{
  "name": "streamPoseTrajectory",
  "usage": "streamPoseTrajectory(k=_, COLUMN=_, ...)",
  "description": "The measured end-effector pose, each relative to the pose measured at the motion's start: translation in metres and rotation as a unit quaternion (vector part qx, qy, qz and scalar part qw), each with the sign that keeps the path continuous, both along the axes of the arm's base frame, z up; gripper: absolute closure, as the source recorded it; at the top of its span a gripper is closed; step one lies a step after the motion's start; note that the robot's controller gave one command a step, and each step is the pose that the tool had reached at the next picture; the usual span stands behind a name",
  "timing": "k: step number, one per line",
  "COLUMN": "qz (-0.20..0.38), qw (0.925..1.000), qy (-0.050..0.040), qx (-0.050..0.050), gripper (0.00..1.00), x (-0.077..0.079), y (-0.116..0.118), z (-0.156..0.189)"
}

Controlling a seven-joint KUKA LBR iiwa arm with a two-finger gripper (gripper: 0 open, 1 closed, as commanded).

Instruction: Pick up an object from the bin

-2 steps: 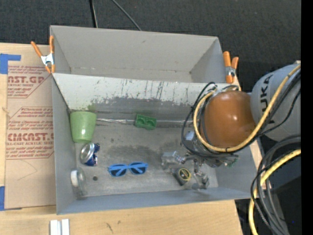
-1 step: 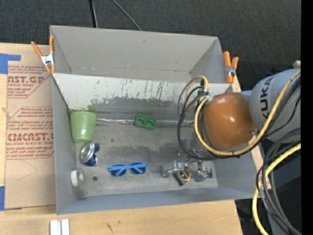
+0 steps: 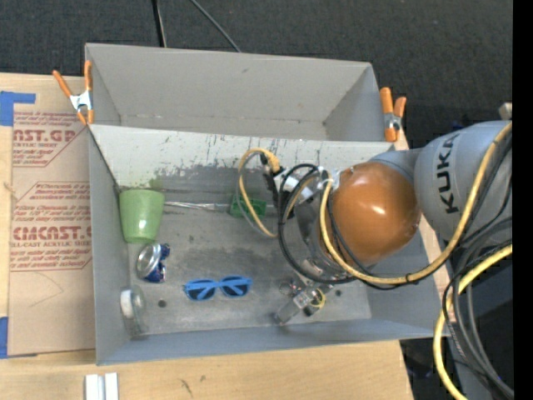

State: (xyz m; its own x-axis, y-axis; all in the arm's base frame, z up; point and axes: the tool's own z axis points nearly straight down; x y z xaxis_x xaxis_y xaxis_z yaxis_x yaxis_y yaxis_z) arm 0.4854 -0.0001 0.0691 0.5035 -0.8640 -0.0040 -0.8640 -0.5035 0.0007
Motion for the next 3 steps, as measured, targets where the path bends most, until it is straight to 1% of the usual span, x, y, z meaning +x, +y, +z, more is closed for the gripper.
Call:
streamPoseTrajectory(k=1, qz=-0.002, qw=1.0000, qy=-0.0005, qx=0.000, gripper=1.00, x=0.001, y=-0.001, z=0.001)
streamPoseTrajectory(k=2, qz=-0.002, qw=1.0000, qy=-0.0011, qx=0.000, gripper=1.00, x=0.000, y=0.001, z=0.036)
streamPoseTrajectory(k=3, qz=-0.003, qw=1.0000, qy=-0.0036, qx=0.000, gripper=1.00, x=0.001, y=0.003, z=0.107)
